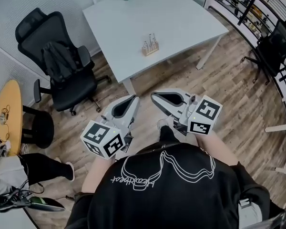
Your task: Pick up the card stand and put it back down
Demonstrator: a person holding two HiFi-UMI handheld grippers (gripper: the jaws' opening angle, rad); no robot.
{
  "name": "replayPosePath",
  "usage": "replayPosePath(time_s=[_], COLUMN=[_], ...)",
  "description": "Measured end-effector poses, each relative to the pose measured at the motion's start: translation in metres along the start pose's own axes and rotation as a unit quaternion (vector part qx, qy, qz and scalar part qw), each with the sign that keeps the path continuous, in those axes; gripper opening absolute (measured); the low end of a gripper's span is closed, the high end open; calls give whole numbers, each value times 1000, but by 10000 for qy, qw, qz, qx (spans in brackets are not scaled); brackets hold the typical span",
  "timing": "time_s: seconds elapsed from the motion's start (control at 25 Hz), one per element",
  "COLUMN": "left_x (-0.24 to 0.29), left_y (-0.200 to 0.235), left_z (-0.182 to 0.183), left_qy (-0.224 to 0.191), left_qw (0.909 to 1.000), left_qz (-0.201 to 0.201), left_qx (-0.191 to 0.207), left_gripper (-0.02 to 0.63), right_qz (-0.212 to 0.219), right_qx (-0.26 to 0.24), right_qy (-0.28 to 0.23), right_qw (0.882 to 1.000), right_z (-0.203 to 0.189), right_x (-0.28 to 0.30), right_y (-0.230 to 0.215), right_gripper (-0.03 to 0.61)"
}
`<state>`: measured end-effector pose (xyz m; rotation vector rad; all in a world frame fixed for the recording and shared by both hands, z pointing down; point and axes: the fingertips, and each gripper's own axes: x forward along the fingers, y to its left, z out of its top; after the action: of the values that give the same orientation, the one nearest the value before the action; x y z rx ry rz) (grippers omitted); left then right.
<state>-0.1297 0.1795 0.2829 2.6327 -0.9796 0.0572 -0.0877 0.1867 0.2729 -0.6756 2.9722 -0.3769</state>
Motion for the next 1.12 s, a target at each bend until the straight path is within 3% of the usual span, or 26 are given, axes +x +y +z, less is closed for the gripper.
replayPosePath(time_s=[0.52,0.84,1.12], left_x=[169,209,225], left_y=[84,107,137], left_z=[19,22,-5], left_qy=[253,195,445], left_qw=[9977,9968,9953], left_qz=[596,769,832], left_qx=[-181,-105,-215], left_gripper=[17,18,18], right_qz=[363,354,253], right_qx=[378,150,440], right_qy=[225,418,716], right_qw=[9984,9984,9961], right_z=[30,31,-2], right_x=[5,-2,8], right_y=[-198,-255,-291], right_gripper=[9,9,26])
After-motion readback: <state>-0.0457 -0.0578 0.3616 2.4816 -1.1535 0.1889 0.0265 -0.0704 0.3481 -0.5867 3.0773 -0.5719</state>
